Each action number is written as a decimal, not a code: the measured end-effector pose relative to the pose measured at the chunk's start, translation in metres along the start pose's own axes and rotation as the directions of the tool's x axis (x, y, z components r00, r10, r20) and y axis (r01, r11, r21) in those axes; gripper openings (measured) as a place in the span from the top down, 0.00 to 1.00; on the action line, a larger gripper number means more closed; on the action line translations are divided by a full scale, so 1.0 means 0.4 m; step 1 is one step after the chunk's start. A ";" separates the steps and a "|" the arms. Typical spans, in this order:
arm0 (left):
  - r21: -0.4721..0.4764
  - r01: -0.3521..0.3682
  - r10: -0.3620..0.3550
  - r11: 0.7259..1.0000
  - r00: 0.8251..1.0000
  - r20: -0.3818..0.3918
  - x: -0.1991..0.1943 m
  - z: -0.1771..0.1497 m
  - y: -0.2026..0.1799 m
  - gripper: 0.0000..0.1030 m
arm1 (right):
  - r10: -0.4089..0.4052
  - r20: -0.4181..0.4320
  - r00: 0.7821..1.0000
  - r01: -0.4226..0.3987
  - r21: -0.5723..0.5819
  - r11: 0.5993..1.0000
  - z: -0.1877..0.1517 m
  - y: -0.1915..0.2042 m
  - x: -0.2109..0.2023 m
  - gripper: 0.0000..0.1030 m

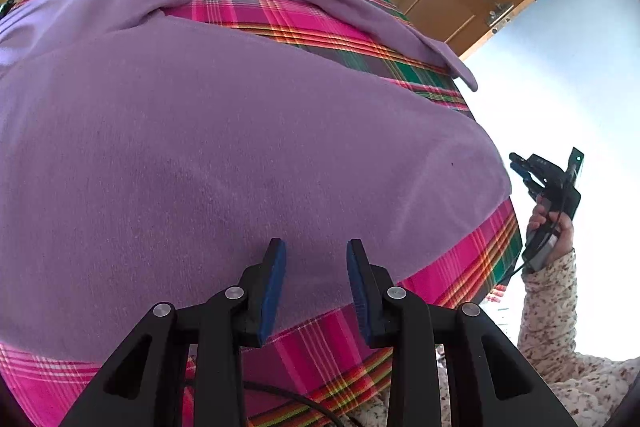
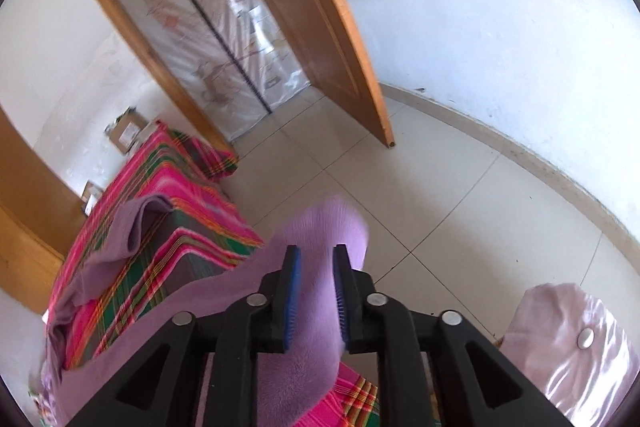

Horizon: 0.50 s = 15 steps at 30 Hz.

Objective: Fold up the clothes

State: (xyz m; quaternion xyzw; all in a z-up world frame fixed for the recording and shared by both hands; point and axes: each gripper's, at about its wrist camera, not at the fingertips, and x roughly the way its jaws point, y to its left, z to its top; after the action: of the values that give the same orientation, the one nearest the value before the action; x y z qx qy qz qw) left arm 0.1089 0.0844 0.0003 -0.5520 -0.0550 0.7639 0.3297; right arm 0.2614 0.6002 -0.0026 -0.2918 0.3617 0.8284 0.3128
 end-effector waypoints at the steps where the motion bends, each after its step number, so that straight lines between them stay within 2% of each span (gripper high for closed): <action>1: -0.001 0.002 -0.002 1.000 1.000 0.000 -0.001 -0.001 0.000 0.68 | 0.004 -0.002 1.000 -0.004 0.015 1.000 0.000 -0.010 -0.003 0.75; 8: -0.018 0.021 -0.021 1.000 1.000 0.003 -0.004 -0.005 0.008 0.68 | 0.043 -0.051 0.998 -0.041 0.046 0.998 -0.039 -0.039 -0.015 0.75; 13: -0.022 0.034 -0.034 0.999 0.999 -0.005 -0.012 -0.015 0.014 0.68 | 0.101 -0.095 0.990 -0.111 -0.098 0.989 -0.098 0.040 -0.022 0.75; 15: -0.039 0.057 -0.057 0.998 0.998 -0.010 -0.020 -0.023 0.025 0.68 | 0.075 -0.089 0.993 -0.090 -0.174 0.981 -0.127 0.078 -0.027 0.75</action>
State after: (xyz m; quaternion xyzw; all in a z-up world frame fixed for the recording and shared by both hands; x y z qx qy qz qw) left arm 0.1138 0.0695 -0.0014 -0.5608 -0.0837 0.7499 0.3409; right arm 0.2587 0.5402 -0.0107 -0.3368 0.3107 0.8570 0.2358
